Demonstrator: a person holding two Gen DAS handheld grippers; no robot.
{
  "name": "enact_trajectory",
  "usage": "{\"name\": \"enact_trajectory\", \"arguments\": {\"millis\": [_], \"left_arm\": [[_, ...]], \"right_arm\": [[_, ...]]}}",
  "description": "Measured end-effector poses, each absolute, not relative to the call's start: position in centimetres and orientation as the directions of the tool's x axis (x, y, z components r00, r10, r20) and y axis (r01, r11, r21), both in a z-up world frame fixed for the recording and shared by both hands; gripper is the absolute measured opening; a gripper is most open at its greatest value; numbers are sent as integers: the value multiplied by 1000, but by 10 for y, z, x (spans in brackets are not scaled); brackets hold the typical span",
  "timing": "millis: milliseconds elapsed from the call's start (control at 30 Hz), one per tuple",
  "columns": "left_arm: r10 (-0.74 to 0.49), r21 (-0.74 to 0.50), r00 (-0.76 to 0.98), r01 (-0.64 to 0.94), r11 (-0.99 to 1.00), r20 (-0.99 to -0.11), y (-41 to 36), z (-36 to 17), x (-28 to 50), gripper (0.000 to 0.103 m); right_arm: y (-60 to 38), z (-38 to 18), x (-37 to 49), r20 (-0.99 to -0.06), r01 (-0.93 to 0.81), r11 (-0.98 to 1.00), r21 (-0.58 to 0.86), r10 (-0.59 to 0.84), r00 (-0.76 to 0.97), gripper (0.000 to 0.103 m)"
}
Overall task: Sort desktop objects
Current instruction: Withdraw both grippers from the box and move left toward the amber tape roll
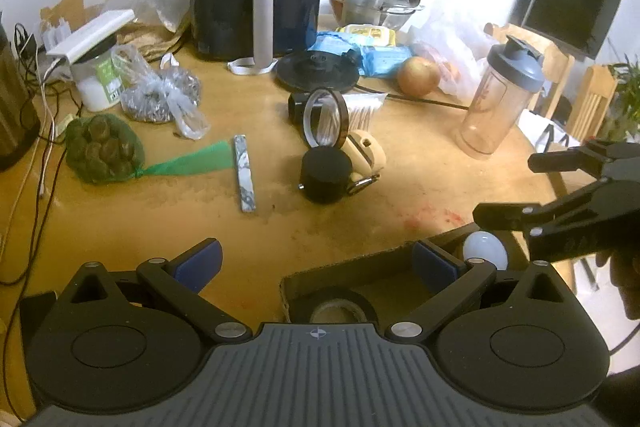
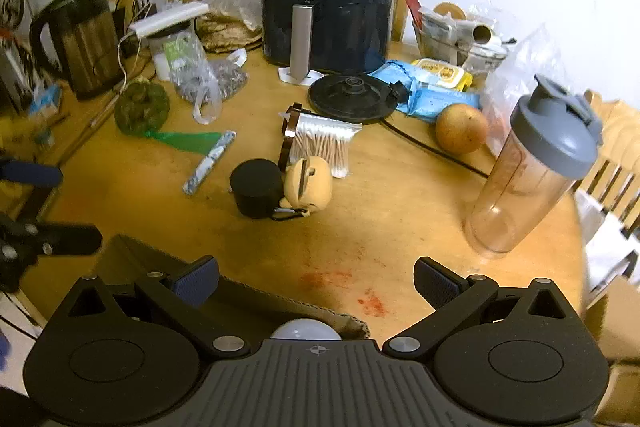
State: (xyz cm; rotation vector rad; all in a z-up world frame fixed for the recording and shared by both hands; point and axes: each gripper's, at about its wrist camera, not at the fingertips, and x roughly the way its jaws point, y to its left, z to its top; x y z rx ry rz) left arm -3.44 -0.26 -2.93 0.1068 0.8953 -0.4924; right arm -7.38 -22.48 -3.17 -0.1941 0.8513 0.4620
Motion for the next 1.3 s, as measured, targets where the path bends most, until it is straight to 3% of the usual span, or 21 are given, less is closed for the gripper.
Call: {"name": "enact_trajectory", "arguments": {"millis": [633,1300], "left_arm": [[-352,-124,508,429,895,-786,-12,-36,-2,103],[-330,-71,540,445,893,-774,-72,-43,44,100]], "right_arm": [[-242,-41,-46,-775,-436,898,63,319,545,103],[-275,-42,-26,-764,-408,912,47,296,574,103]]}}
